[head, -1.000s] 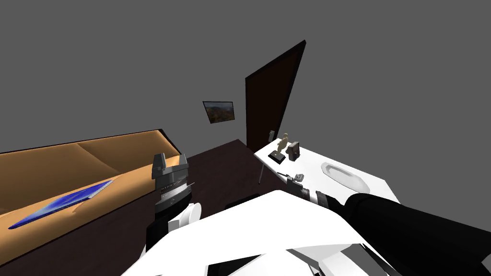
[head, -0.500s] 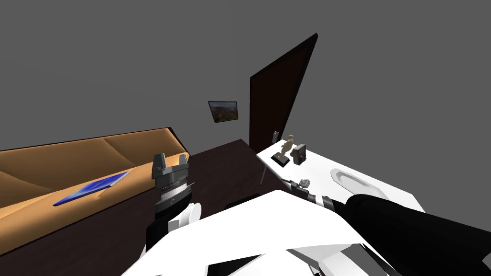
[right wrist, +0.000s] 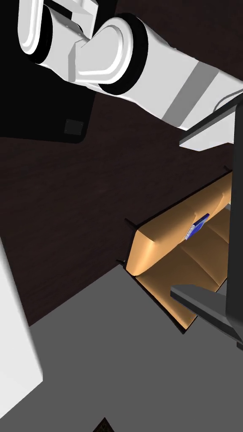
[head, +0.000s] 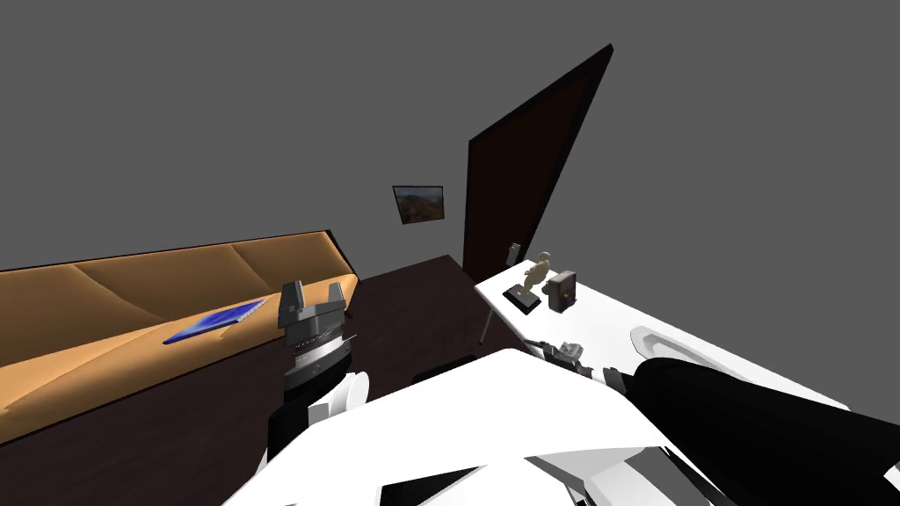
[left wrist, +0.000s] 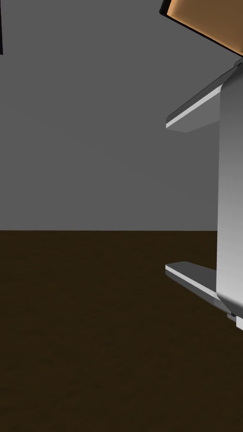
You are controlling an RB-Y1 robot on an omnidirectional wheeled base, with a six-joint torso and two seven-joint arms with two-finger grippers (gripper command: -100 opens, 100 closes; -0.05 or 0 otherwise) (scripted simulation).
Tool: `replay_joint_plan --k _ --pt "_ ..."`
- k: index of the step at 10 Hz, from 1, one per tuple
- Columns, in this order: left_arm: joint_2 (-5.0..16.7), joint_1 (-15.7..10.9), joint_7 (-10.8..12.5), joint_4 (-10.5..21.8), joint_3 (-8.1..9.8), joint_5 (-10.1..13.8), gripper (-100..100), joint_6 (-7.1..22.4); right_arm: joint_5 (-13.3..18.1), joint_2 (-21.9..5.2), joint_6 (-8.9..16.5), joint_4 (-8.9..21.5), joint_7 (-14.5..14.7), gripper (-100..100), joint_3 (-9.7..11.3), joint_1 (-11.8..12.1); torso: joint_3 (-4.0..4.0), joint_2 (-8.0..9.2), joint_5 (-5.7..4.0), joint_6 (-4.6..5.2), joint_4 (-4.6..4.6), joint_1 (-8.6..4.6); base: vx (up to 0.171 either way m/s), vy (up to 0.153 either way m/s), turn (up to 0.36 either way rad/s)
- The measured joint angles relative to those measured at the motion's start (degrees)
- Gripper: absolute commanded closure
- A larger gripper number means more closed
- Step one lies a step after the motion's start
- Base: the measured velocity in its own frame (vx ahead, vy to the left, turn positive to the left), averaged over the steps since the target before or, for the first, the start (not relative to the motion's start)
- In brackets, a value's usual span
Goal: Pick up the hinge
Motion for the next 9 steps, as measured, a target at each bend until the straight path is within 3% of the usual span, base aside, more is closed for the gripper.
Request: replay_joint_plan --k 3,5,7,9 --pt "0.0 0.0 0.0 0.0 0.00 0.0 0 0.0 5.4 -1.2 -3.1 0.8 1.7 -100 -2.6 0.7 0.00 -0.01 -0.01 0.01 0.00 -0.05 0.028 -0.056 0.160" --pt "0.0 0.0 0.0 0.0 0.00 0.0 0 0.0 7.8 -1.7 -5.6 0.7 3.8 -100 -5.4 2.6 -0.04 -0.07 -0.01 -0.01 -0.02 -0.09 0.030 -0.059 0.152" --pt "0.0 0.0 0.0 0.0 0.00 0.0 0 0.0 11.1 -2.2 -7.0 0.8 4.3 -100 -6.1 2.5 -0.03 -0.05 0.00 -0.01 -0.01 -0.02 0.026 -0.052 0.163" --pt "0.0 0.0 0.0 0.0 0.00 0.0 0 0.0 13.8 -2.5 -9.2 0.7 6.0 -100 -8.3 3.9 -0.04 -0.07 -0.02 0.00 -0.02 -0.10 0.031 -0.074 0.130"
